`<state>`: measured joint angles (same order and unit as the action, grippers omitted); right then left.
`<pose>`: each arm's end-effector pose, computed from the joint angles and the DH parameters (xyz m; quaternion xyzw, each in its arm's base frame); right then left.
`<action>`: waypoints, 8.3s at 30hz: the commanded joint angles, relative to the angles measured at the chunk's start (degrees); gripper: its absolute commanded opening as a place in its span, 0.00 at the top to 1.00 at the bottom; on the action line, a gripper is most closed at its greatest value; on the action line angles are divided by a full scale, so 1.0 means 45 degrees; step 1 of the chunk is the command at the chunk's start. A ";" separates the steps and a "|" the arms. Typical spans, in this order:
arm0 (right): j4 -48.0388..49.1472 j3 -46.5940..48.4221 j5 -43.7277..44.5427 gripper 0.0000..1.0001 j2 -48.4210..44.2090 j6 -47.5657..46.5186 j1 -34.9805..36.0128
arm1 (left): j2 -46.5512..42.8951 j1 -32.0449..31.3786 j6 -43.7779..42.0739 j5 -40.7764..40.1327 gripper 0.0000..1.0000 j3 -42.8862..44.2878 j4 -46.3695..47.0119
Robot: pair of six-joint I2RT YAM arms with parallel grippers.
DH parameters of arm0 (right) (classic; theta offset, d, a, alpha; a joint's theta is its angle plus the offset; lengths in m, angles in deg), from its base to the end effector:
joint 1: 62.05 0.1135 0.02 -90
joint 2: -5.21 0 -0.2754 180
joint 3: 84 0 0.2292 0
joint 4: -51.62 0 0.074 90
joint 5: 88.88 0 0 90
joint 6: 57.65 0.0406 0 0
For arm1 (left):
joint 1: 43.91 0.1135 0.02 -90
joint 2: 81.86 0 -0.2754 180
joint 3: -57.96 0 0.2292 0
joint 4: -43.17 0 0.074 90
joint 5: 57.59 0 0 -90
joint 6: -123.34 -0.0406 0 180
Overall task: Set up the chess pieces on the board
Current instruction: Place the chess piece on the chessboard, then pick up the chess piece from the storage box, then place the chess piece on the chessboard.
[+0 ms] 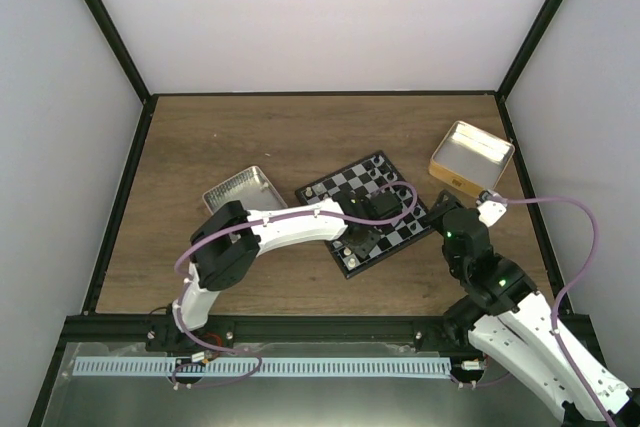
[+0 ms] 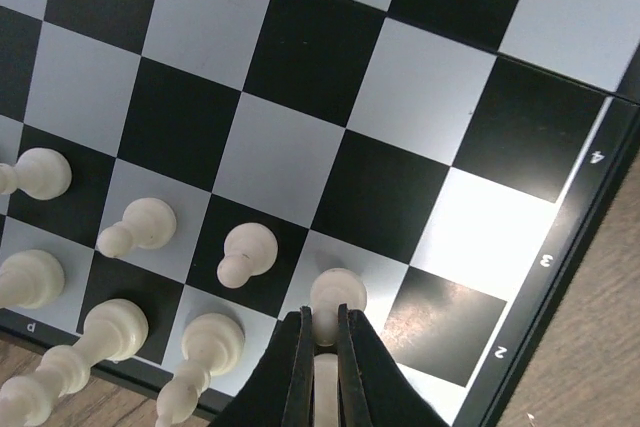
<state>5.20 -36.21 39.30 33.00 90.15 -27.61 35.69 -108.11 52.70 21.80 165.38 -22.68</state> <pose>0.0856 0.0283 0.2732 0.3313 0.7517 0.1661 0.5454 0.1811 -0.3574 0.2068 0.3665 0.9179 -0.0125 0.1518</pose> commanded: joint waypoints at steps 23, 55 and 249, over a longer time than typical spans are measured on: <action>-0.0202 -0.0017 0.0227 0.51 0.0055 0.0368 -0.0057 | 0.0540 -0.0053 -0.0536 -0.0050 0.94 0.0286 -0.0165; -0.0005 0.0012 -0.0122 0.49 0.0276 0.0302 -0.0061 | -0.3248 0.1831 0.0519 0.0955 0.60 -0.1235 0.1912; -0.0748 0.0175 0.0512 0.45 0.0147 0.0671 -0.0063 | -0.0541 -0.0015 -0.2113 0.3013 0.85 -0.1774 0.2452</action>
<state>2.17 -36.67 39.95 33.81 92.47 -27.64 32.22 -107.72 43.54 34.22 155.96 -12.06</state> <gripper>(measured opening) 0.547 0.129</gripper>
